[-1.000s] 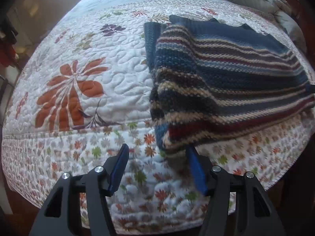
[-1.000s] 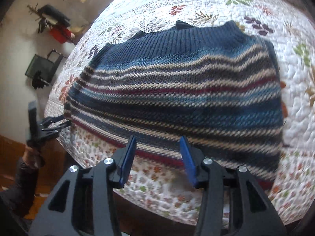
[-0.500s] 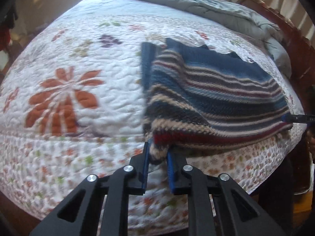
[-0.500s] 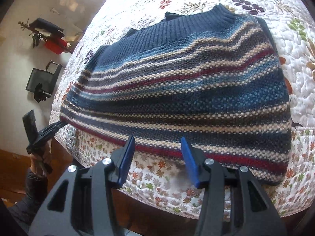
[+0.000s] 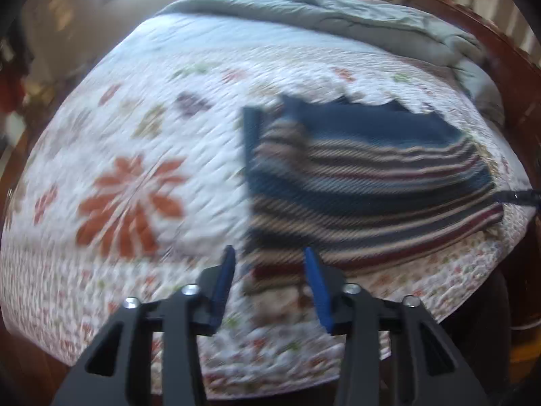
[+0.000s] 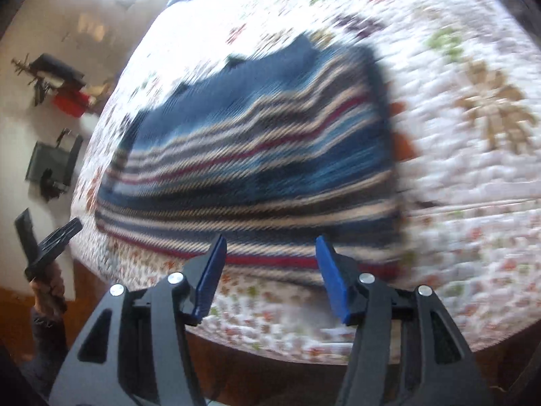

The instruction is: Fold small clothes

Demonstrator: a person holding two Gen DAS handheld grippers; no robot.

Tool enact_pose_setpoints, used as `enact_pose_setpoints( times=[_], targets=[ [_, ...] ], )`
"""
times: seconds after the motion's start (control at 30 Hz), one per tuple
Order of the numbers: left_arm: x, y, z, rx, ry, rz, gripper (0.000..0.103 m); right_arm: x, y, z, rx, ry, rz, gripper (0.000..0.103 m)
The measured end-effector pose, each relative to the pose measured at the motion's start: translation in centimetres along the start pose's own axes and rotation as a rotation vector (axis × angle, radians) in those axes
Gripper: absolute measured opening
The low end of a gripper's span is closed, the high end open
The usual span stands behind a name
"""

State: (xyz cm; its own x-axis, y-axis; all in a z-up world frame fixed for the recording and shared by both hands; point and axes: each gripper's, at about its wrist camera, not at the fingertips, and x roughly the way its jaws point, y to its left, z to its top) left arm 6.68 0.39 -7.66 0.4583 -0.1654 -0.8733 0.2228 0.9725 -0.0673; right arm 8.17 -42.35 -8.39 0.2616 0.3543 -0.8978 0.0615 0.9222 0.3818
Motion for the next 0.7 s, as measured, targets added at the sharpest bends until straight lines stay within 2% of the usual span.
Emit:
enact_pose_setpoints(
  times=[0.1, 0.23, 0.47, 0.6, 0.67, 0.7],
  targets=[
    [1.6, -3.2, 2.0, 0.057, 0.002, -0.017, 0.044, -0.6, -1.9, 0.4, 0.021, 0.003, -0.040, 0.059],
    [4.5, -4.7, 2.9, 0.035, 0.042, -0.027, 0.044, 0.7, -4.1, 0.2, 0.038, 0.049, -0.044, 0.060],
    [8.7, -2.6, 2.0, -0.148, 0.119, -0.049, 0.044, 3.2, -7.3, -1.1, 0.087, 0.101, -0.015, 0.063],
    [9.6, -2.1, 1.6, -0.182, 0.133, -0.047, 0.044, 4.3, -8.2, -1.4, 0.101, 0.101, 0.031, 0.066],
    [10.0, -2.2, 1.7, -0.186, 0.139, -0.035, 0.044, 4.5, -8.1, -1.1, 0.101, 0.088, 0.062, 0.063],
    [10.1, -2.3, 1.7, -0.185, 0.140, -0.030, 0.044, 4.6, -7.9, -0.9, 0.101, 0.085, 0.078, 0.056]
  ],
)
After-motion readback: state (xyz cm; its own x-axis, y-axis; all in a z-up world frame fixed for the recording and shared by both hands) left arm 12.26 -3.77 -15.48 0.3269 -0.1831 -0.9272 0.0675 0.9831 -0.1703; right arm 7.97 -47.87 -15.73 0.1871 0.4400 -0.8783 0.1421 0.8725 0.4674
